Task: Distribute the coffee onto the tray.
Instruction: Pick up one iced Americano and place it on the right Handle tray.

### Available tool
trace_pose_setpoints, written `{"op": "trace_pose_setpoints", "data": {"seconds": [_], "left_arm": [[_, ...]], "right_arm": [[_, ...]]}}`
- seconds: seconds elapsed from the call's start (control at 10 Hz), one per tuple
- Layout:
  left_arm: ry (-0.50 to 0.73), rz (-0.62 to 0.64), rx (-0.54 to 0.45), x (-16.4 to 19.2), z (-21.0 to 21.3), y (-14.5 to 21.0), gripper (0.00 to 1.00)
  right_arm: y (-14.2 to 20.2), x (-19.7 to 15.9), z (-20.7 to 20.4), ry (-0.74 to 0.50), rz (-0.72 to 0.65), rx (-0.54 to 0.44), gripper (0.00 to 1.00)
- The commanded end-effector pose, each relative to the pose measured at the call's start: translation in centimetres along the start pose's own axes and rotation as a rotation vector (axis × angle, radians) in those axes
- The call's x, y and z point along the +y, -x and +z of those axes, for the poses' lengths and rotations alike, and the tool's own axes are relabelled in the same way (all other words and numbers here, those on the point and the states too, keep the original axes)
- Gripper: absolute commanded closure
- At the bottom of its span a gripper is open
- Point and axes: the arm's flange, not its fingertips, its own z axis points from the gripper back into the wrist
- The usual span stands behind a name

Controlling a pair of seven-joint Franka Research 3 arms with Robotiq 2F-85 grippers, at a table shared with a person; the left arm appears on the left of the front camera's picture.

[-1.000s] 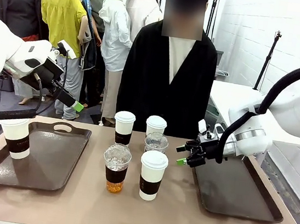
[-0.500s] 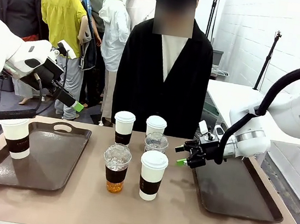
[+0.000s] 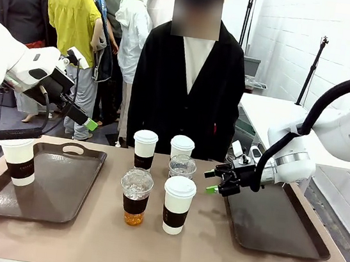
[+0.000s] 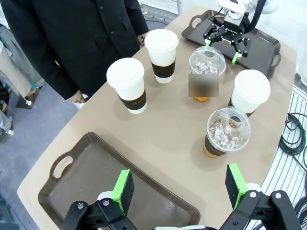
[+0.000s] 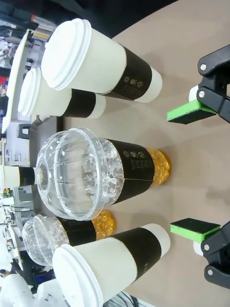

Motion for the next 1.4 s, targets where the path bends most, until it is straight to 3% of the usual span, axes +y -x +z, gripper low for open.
{"op": "trace_pose_setpoints", "data": {"seconds": [0.0,0.5,1.3], "left_arm": [[0.008,0.003,0.001,0.1,0.0,0.1,0.00],[0.008,0.003,0.001,0.1,0.0,0.1,0.00],[0.008,0.003,0.001,0.1,0.0,0.1,0.00]], "right_arm": [[0.1,-0.1,-0.5,-0.011,0.002,-0.014,0.00],[2.2,0.6,-2.5,0.013,0.017,-0.098,0.00],[2.5,0.6,-4.5,0.069,0.015,-0.169,0.00]]}}
